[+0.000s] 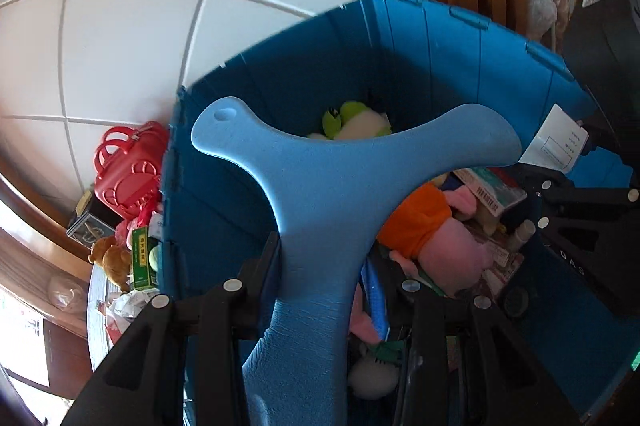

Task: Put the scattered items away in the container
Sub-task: 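Open both tools to drop the brush and white box into the bin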

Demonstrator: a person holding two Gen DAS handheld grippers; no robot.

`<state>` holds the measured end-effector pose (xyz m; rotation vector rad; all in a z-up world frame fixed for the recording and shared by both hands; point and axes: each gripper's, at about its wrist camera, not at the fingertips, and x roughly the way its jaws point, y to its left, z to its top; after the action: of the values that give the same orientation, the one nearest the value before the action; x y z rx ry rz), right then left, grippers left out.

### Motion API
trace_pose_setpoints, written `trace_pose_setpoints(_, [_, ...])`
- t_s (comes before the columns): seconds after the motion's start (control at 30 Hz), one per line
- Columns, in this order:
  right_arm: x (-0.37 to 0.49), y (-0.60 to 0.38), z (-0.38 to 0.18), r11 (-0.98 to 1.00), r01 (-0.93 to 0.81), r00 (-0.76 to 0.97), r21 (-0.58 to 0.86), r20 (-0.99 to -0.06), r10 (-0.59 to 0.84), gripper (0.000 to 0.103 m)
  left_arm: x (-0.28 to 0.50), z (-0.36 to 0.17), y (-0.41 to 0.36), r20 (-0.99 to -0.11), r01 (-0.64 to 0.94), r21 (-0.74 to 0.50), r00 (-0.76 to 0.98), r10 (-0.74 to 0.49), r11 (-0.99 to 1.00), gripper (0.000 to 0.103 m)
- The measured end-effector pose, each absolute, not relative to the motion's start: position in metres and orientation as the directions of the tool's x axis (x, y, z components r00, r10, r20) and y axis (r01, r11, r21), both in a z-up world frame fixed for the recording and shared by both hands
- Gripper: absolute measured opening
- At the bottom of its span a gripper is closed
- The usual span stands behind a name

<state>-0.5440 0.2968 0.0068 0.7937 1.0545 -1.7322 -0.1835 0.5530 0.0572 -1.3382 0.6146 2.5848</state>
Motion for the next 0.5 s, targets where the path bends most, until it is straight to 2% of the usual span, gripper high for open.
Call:
trace_pose_setpoints(0.1, [-0.557,0.289,-0.013,-0.174,0.960,-0.265,-0.221,-0.918,-0.295,0.029,-0.196,0.034,0.563,-0.854,-0.358,0.281,-0.517,-0.061,-0.890,0.037])
trace_pose_setpoints(0.27, [-0.576,0.273,-0.039,-0.137,0.982,-0.152,-0.129,-0.973,-0.173,0.029,-0.215,0.000,0.574,-0.913,-0.395,0.251,-0.399,-0.081,-0.884,0.037])
trace_pose_setpoints(0.5, [-0.581,0.253,-0.086,-0.031,0.992,-0.125,-0.124,-0.992,-0.016,0.029,-0.223,-0.047,0.576,-0.950,-0.401,0.257,-0.271,-0.154,-0.879,0.037])
